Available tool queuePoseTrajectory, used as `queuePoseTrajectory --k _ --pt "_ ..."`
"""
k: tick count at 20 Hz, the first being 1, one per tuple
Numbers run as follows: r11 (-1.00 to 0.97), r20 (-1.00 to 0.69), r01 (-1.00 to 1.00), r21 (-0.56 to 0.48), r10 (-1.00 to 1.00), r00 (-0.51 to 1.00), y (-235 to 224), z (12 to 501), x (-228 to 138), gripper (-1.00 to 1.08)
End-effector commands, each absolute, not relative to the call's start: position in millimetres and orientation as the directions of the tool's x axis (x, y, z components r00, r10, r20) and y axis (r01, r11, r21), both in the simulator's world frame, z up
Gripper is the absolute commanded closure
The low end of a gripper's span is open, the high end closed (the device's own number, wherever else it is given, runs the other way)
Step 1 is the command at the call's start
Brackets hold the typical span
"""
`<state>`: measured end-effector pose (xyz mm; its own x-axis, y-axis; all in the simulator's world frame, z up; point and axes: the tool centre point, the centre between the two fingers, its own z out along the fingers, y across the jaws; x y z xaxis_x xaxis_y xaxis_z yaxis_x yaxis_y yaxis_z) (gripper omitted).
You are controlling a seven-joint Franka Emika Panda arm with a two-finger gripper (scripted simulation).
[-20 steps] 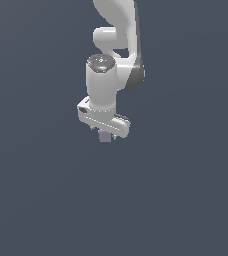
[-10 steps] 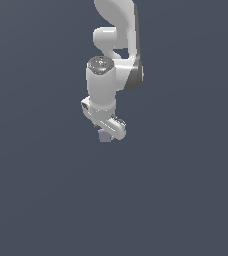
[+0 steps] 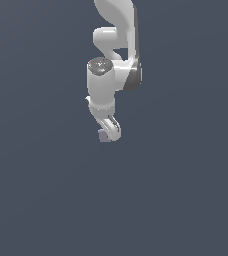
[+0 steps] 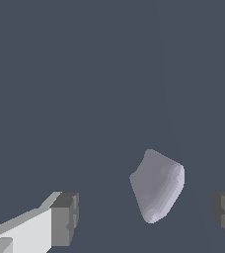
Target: Pick up the object and move it to a goal position.
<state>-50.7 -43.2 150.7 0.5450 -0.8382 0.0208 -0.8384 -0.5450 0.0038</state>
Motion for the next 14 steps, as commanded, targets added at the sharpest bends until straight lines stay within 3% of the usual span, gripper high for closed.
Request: queuePoseTrajectory --k 1,14 --pt "-0.482 0.018 -0.876 0.002 -0.876 0.482 -43 148 -55 -0.92" --pt "-0.155 0.005 -0.988 -0.001 -0.988 0.155 -45 136 -77 -0.92"
